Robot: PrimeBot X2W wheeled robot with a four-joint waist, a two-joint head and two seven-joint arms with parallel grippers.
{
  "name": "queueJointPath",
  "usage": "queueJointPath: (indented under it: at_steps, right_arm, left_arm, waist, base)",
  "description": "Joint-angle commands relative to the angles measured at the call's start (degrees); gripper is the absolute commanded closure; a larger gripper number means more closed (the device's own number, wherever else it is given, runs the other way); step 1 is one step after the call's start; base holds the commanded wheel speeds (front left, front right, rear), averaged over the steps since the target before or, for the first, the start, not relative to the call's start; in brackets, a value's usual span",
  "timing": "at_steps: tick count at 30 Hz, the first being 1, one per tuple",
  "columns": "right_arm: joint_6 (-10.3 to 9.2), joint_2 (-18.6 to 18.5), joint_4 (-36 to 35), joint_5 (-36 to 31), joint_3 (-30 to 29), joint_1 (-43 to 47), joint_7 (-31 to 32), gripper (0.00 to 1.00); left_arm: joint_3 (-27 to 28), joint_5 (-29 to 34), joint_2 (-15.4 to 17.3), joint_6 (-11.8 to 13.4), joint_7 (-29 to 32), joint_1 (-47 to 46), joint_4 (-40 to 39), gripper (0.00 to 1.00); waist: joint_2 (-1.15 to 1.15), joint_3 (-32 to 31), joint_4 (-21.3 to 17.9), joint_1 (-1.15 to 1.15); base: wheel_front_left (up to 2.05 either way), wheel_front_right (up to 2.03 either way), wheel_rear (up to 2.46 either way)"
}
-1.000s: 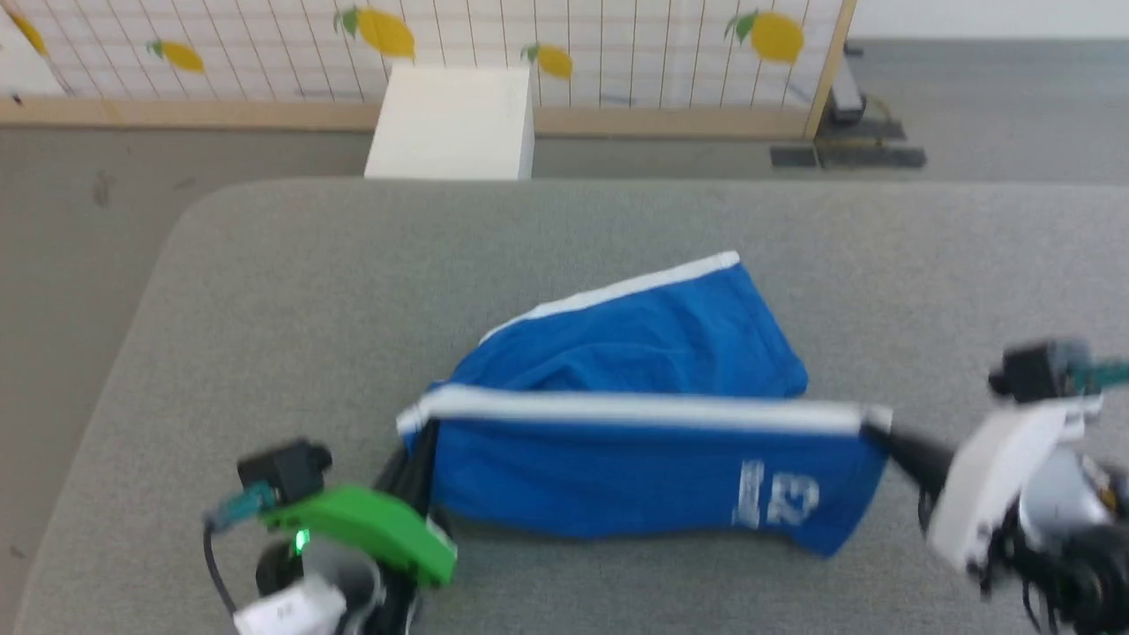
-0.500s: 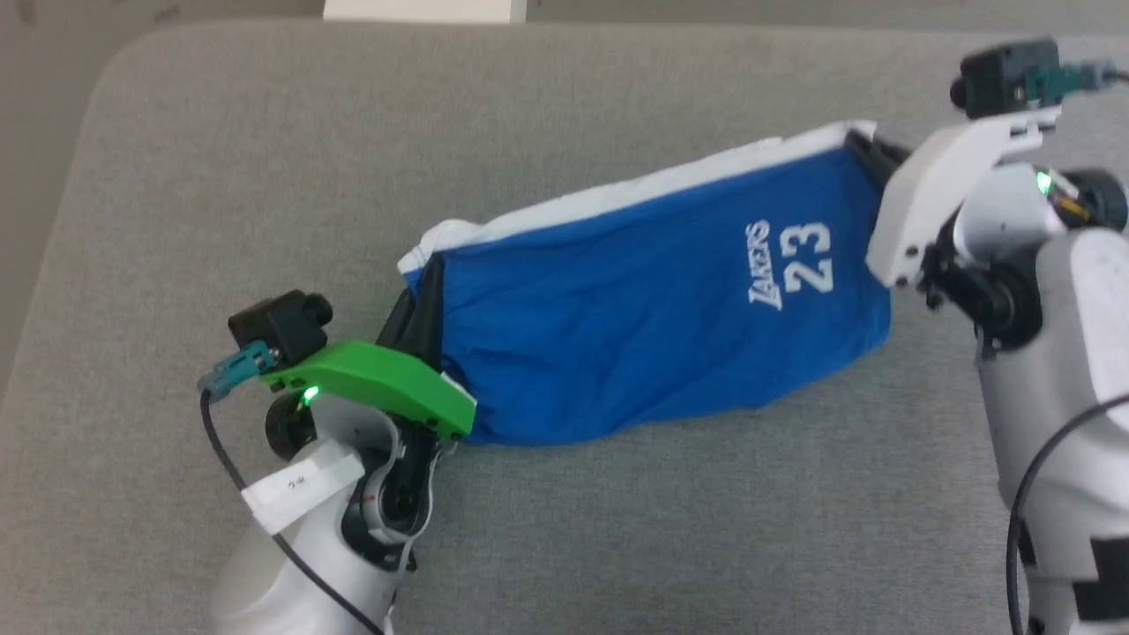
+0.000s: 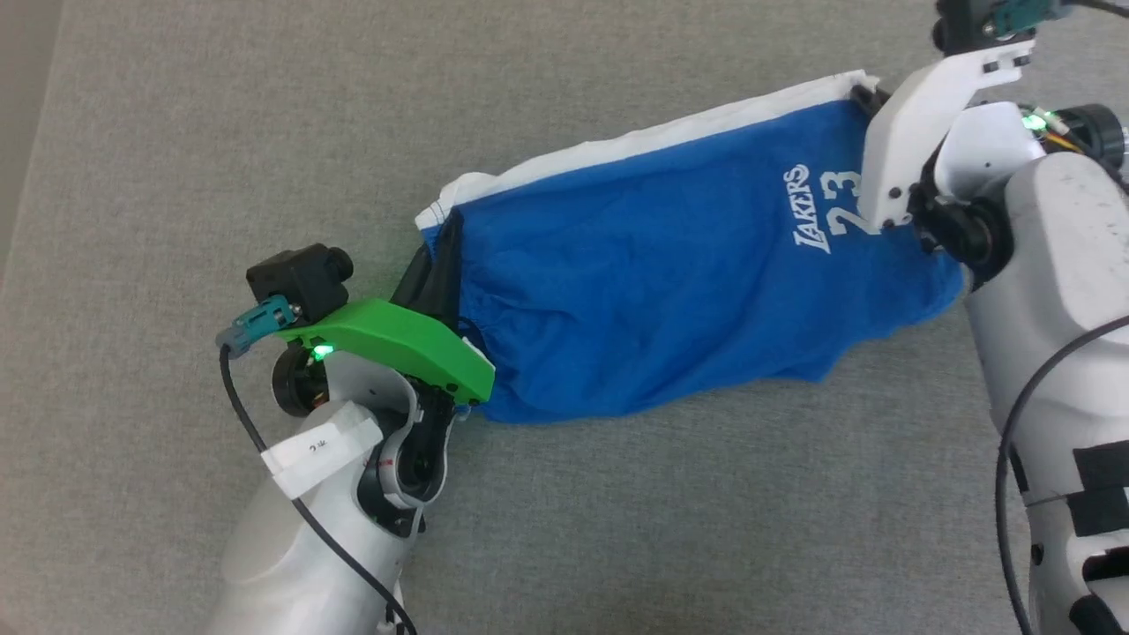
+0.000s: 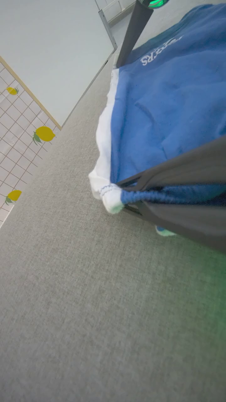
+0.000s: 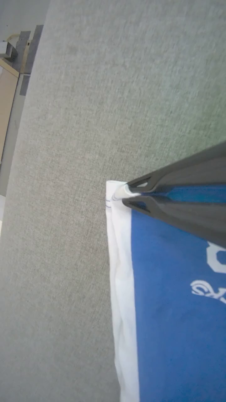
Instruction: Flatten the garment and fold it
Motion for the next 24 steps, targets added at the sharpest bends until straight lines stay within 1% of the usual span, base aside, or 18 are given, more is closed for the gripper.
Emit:
queueJointPath:
  at_steps: [1, 6, 7, 8, 9, 14, 18, 21, 24]
  right_arm:
    - [-0.08, 0.4, 1.03, -0.35, 0.69, -1.26, -1.15, 1.0]
    - [-0.08, 0.36, 4.23, 0.04, 2.52, -2.06, -3.2, 1.0]
    - [-0.08, 0.34, 4.79, 0.19, 2.84, -2.16, -3.64, 0.58]
    - [-0.08, 0.36, 5.07, 0.38, 3.04, -2.25, -4.15, 0.0]
    - [-0.08, 0.32, 5.33, 0.59, 3.46, -2.34, -4.83, 0.0]
    - [-0.08, -0.26, 5.33, 2.53, 4.53, -1.94, -8.3, 0.0]
    - [-0.08, -0.68, 3.71, 4.6, 4.01, -0.07, -12.47, 0.0]
    - [-0.08, -1.55, 2.71, 4.57, 4.04, 2.99, -13.83, 0.0]
    - [-0.08, -2.65, 1.98, 3.32, 4.2, 6.39, -12.31, 0.0]
  left_arm:
    - [0.12, 0.44, 0.38, 0.44, -0.12, -0.94, 0.31, 1.0]
    - [-0.17, -0.17, 0.21, 0.52, 0.69, -0.6, 0.75, 1.0]
    - [-0.21, -0.32, 0.12, 0.45, 0.73, -0.52, 0.84, 0.79]
    - [-0.19, -0.53, -0.01, 0.42, 0.76, -0.41, 0.92, 0.24]
    - [-0.19, -0.76, -0.13, 0.41, 0.84, -0.28, 1.05, 0.0]
    - [-0.17, -1.35, 0.17, 0.3, 1.36, 0.34, 1.06, 0.0]
    - [0.57, -0.96, 1.33, 0.58, 0.11, 1.61, -0.23, 0.0]
    - [0.74, 1.6, 3.19, 0.99, -2.84, 2.98, -1.58, 0.0]
    - [0.29, 5.94, 5.5, 1.31, -6.46, 4.56, -3.12, 0.0]
  waist:
    - [0.0, 0.85, 0.76, -0.01]
    - [0.0, 0.7, 0.98, -0.01]
    - [0.0, 0.41, 0.97, -0.01]
    - [0.0, 0.09, 0.94, -0.01]
    - [0.0, -0.48, 0.89, -0.01]
    - [0.0, -4.24, 0.47, -0.01]
    - [0.0, -8.13, -0.16, -0.01]
    - [0.0, -11.27, -0.52, -0.01]
    - [0.0, -13.58, -0.88, -0.01]
  base:
    - [0.0, 0.0, 0.0]
    - [0.0, 0.0, 0.0]
    - [0.0, 0.0, 0.0]
    - [0.0, 0.0, 0.0]
    - [0.0, 0.0, 0.0]
    - [0.0, 0.0, 0.0]
    - [0.0, 0.0, 0.0]
    - [0.0, 0.0, 0.0]
    - [0.0, 0.0, 0.0]
